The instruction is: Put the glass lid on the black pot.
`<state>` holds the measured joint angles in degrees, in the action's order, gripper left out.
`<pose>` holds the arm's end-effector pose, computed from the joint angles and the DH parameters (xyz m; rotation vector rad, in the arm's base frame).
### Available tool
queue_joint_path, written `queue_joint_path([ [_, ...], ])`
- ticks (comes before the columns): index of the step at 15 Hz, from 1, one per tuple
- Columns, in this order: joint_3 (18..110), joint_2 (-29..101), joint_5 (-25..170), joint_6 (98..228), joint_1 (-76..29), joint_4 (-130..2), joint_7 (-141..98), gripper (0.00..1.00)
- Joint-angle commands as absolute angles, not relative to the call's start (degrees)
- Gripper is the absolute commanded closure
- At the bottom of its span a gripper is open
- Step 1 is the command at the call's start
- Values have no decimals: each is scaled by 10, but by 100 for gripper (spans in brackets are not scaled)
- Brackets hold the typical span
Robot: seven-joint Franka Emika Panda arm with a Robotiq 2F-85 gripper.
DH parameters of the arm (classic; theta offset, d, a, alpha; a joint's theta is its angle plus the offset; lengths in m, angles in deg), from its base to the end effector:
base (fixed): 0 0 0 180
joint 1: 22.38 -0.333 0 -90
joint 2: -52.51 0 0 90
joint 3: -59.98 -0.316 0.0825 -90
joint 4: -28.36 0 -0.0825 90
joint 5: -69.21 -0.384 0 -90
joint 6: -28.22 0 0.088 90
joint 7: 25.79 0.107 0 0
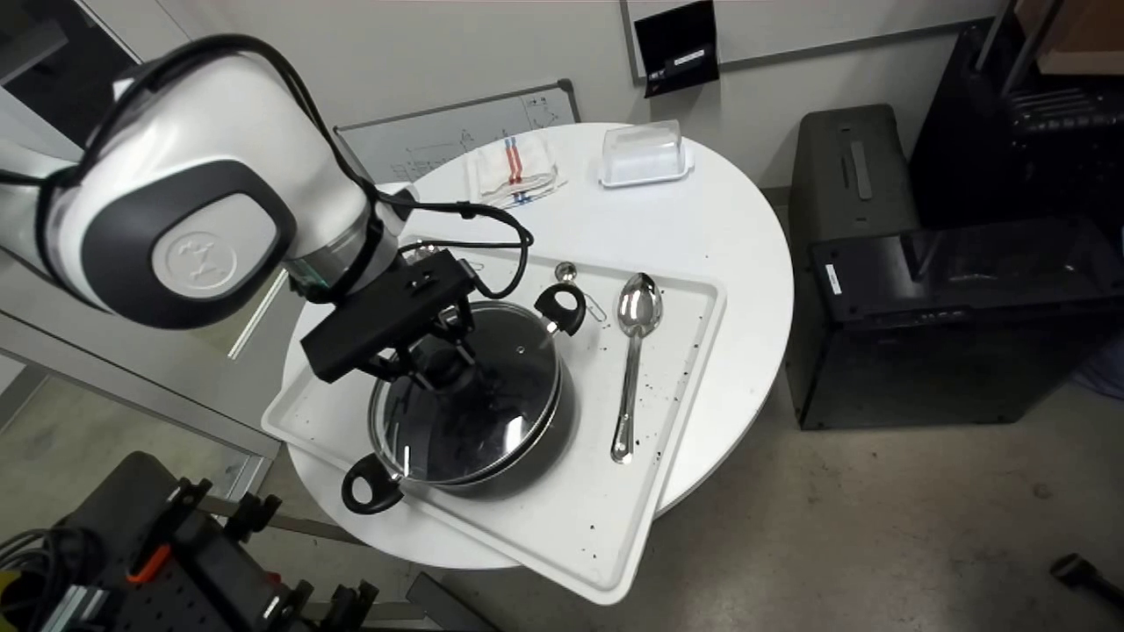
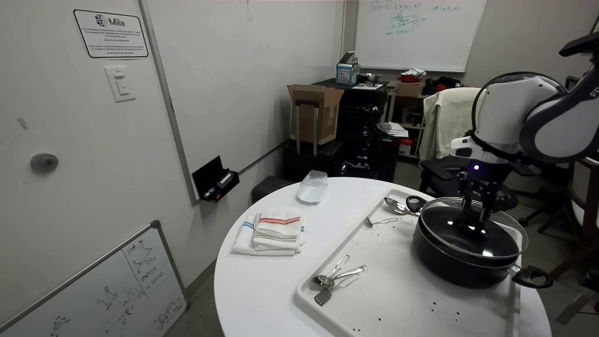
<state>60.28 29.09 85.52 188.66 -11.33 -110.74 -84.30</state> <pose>0.4708 -0.0812 0.1380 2.6344 1.6037 -0.1273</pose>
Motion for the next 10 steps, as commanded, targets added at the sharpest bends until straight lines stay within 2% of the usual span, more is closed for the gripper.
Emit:
queue_joint_path([
  [1,603,279,860,1914,-114,-1106,-846,75],
  [10,597,250,862,1952,-112,-1100,-844,75],
])
